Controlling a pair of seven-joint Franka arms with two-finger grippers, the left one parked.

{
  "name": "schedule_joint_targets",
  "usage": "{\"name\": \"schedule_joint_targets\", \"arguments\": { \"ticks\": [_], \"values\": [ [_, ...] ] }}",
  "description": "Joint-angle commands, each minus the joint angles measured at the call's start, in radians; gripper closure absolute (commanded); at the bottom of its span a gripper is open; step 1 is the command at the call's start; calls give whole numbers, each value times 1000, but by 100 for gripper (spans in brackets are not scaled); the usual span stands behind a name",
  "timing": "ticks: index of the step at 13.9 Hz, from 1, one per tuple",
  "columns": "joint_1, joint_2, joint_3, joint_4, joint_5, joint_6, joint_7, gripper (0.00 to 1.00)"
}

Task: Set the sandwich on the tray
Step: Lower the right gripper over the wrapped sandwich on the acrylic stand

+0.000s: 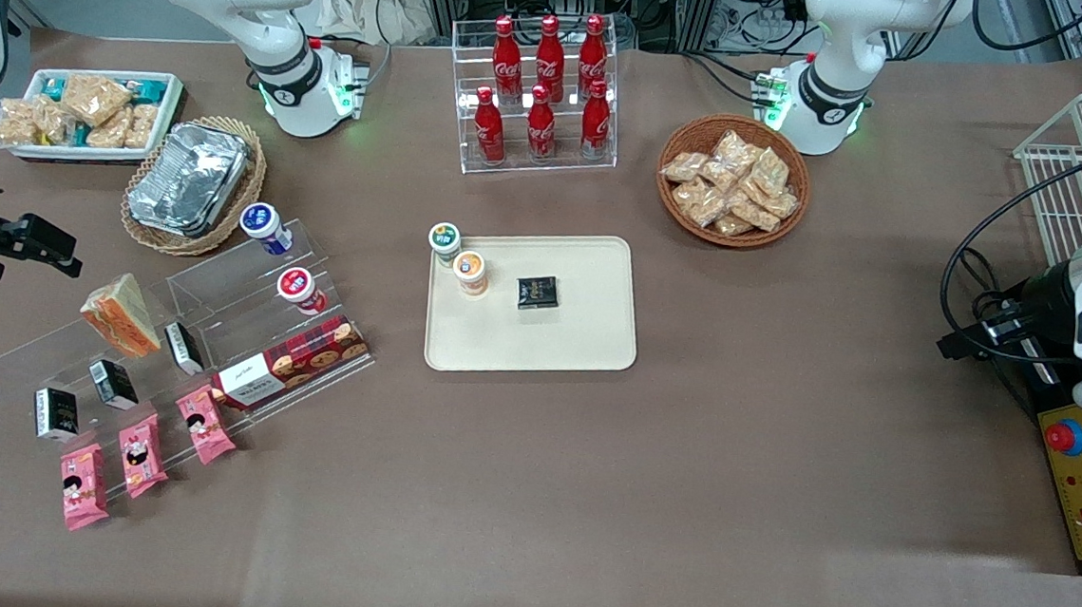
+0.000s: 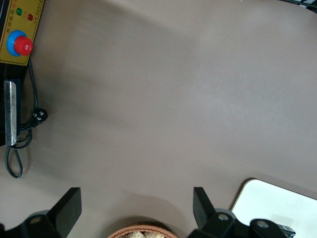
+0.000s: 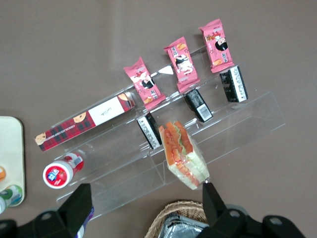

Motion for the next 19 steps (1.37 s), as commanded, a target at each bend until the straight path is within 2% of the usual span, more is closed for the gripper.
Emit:
{"name": "schedule_joint_targets", "arguments": {
  "ticks": [1, 6, 9, 12, 19],
  "values": [
    [3, -17, 3, 6, -11, -41, 4, 1],
    [-2, -12, 2, -2, 0, -41, -16, 1],
    [-34, -31, -18, -58, 5, -28, -150, 1],
    [-57, -55, -23, -123, 6, -6, -206, 1],
    [-82, -81, -48, -325, 6, 257, -381, 1]
  ]
}}
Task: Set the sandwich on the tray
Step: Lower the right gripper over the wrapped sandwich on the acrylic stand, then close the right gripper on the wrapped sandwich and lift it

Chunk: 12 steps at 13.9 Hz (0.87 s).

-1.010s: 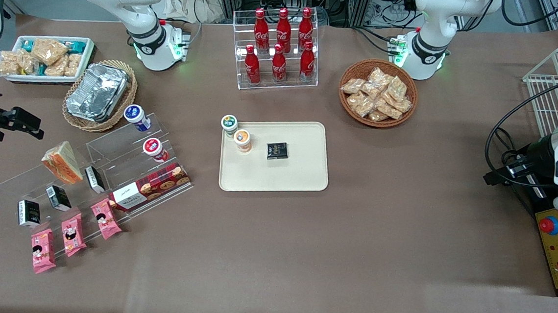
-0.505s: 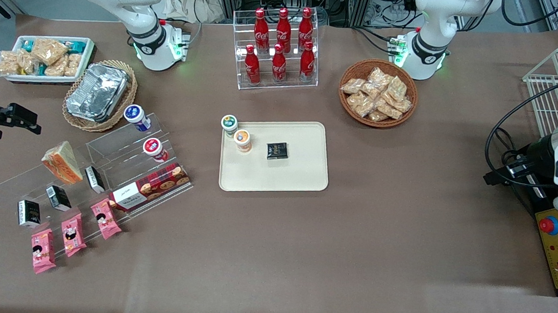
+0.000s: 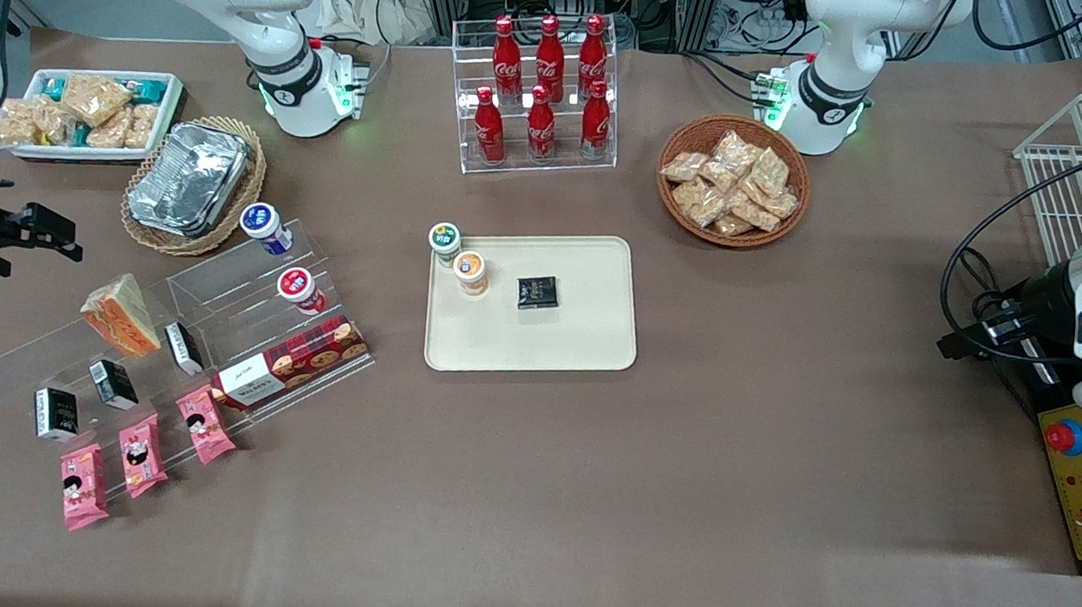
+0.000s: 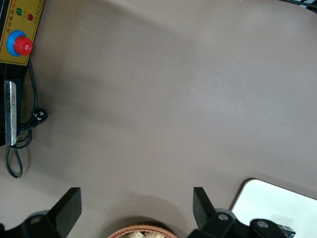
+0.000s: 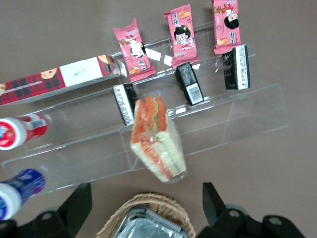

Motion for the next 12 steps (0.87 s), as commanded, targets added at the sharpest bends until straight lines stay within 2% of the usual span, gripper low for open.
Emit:
{"name": "schedule_joint_targets", "arguments": {
  "ticks": [1, 9, 12],
  "values": [
    [-24, -39, -2, -121, 6, 131, -67, 1],
    [-18, -7, -1, -278, 29, 382, -78, 1],
    [-17, 22, -1, -290, 70, 420, -104, 1]
  ]
}}
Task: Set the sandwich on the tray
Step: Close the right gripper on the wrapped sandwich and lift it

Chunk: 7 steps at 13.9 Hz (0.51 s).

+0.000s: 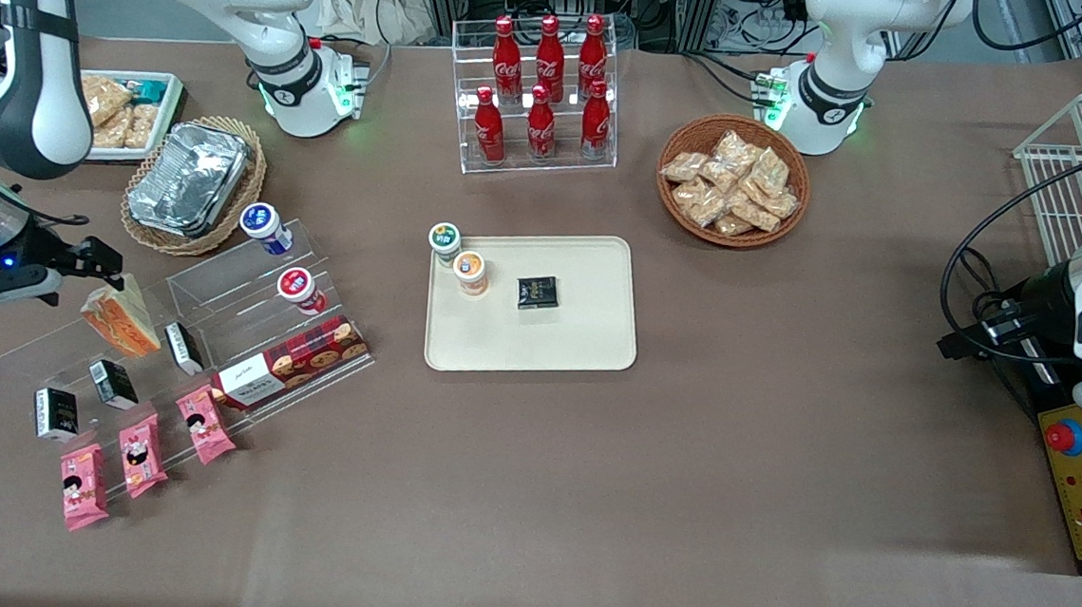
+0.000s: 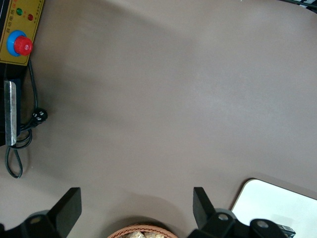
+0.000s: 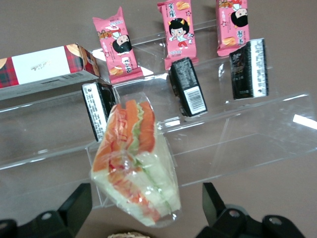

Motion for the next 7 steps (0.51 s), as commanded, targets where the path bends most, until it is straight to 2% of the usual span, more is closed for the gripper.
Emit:
{"name": "schedule_joint_targets", "arguments": {
  "ticks": [1, 3, 4, 5, 7],
  "values": [
    [1, 24, 0, -17, 58, 52, -47, 1],
    [-1, 42, -2, -21, 89, 77, -82, 3],
    [-1, 47, -2, -20, 94, 78, -93, 12],
    [-2, 47, -2, -21, 95, 78, -99, 29],
    [-4, 45, -2, -20, 95, 77, -113, 77]
  ]
}}
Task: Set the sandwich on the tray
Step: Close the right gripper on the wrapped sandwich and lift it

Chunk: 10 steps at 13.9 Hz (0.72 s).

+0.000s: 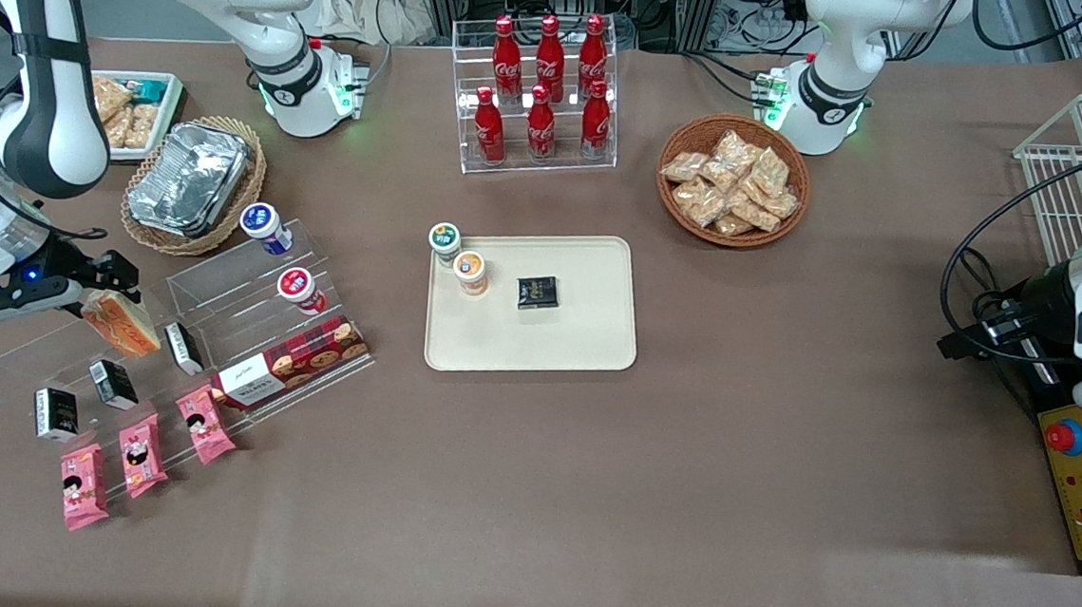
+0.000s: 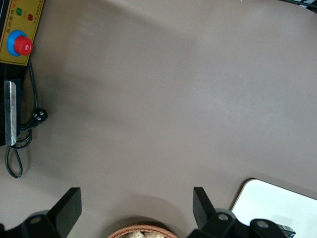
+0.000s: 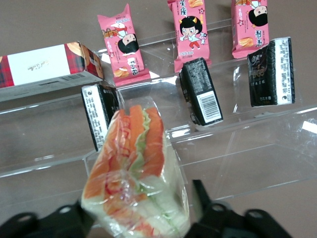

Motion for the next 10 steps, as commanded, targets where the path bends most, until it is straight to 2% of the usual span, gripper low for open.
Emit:
{"name": "schedule_joint_targets", "arguments": {
  "ticks": [1, 2, 6, 10],
  "values": [
    [-3, -4, -1, -5, 32, 17, -38, 94],
    [0, -6, -1, -3, 32, 14, -38, 100],
    [4, -56, 10, 44, 21, -54, -38, 100],
    [26, -93, 51, 219, 16, -321, -21, 100]
  ]
}}
